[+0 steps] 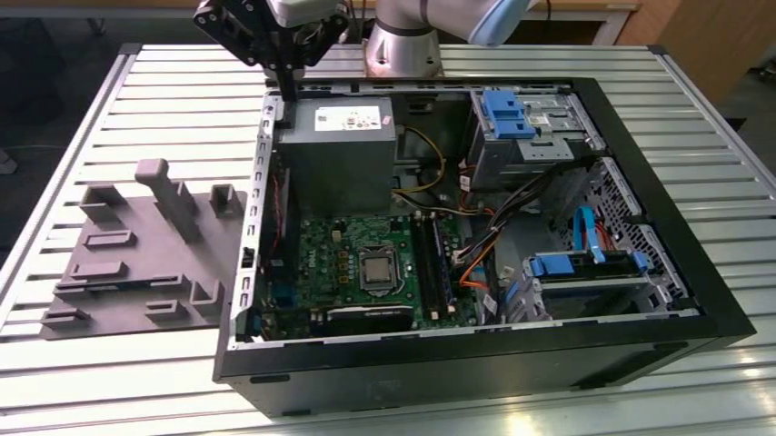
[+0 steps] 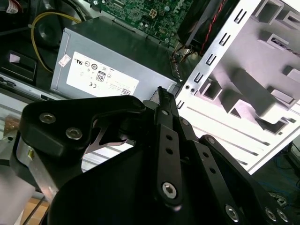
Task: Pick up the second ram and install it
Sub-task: 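Reach for the second ram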
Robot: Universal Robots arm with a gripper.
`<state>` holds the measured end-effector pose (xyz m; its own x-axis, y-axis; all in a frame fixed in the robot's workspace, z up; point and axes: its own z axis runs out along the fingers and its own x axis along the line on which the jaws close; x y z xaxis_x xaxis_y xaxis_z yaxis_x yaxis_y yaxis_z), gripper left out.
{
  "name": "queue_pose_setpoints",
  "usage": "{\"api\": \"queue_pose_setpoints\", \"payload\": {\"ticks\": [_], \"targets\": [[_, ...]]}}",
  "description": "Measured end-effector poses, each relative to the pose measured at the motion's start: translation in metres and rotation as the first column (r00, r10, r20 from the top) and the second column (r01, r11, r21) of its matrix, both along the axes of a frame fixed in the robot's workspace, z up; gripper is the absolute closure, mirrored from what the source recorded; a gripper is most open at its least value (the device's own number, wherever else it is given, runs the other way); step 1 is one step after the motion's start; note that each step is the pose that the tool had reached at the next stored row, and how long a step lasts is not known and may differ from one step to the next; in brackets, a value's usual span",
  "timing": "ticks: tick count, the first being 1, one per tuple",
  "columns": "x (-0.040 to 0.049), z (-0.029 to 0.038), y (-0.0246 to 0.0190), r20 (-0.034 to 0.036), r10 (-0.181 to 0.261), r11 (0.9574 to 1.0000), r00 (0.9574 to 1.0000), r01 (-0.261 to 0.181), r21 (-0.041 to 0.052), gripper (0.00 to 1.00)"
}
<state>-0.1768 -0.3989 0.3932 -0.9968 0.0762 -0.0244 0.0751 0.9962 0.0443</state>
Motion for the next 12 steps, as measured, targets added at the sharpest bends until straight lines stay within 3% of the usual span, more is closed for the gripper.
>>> {"api": "queue_pose_setpoints", "payload": {"ticks": [12], "targets": [[-0.0058, 0.0, 0.0, 0.0, 0.0, 1.0, 1.0, 0.0, 0.0, 0.89]]}}
